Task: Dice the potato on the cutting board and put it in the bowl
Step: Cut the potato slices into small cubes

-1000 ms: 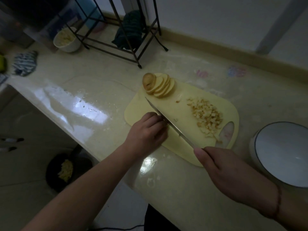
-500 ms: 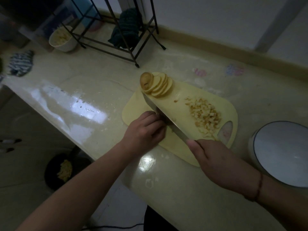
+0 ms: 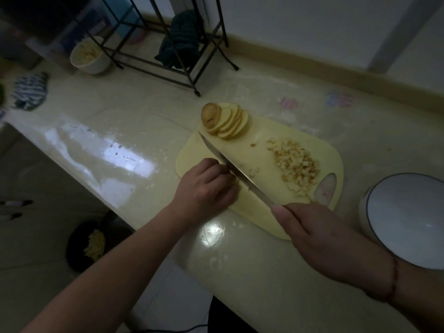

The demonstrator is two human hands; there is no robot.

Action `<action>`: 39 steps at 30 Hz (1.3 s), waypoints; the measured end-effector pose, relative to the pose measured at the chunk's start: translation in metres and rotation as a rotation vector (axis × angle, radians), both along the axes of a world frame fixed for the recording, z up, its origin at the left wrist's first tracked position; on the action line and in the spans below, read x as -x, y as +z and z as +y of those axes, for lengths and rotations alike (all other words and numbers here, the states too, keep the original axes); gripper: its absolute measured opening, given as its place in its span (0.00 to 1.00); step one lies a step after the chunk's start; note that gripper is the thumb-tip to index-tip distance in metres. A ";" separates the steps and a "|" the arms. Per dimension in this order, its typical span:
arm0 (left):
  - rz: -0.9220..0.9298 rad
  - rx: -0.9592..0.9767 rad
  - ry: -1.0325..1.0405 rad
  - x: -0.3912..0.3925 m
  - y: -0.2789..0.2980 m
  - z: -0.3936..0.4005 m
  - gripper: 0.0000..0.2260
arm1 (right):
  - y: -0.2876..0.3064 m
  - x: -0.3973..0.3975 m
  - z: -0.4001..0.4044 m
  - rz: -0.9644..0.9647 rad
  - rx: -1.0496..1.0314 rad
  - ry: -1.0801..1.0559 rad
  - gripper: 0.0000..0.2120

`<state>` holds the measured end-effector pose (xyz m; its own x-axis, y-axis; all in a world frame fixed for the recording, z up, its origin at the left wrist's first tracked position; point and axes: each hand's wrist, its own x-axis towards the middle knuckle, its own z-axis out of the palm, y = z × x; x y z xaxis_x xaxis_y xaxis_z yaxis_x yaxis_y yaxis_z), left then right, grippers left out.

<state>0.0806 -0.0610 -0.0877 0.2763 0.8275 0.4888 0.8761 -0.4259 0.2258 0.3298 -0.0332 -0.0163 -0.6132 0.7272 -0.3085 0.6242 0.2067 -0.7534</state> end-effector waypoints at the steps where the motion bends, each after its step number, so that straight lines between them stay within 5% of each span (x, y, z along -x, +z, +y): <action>1: -0.005 -0.004 0.008 0.000 0.000 -0.001 0.05 | -0.001 0.001 -0.001 0.003 -0.006 0.000 0.27; 33: -0.013 0.025 0.030 -0.005 0.002 -0.001 0.08 | -0.010 0.020 0.000 -0.045 -0.027 0.045 0.23; 39: -0.022 0.057 0.077 -0.009 0.001 -0.002 0.07 | -0.007 -0.003 0.014 -0.030 0.075 -0.020 0.30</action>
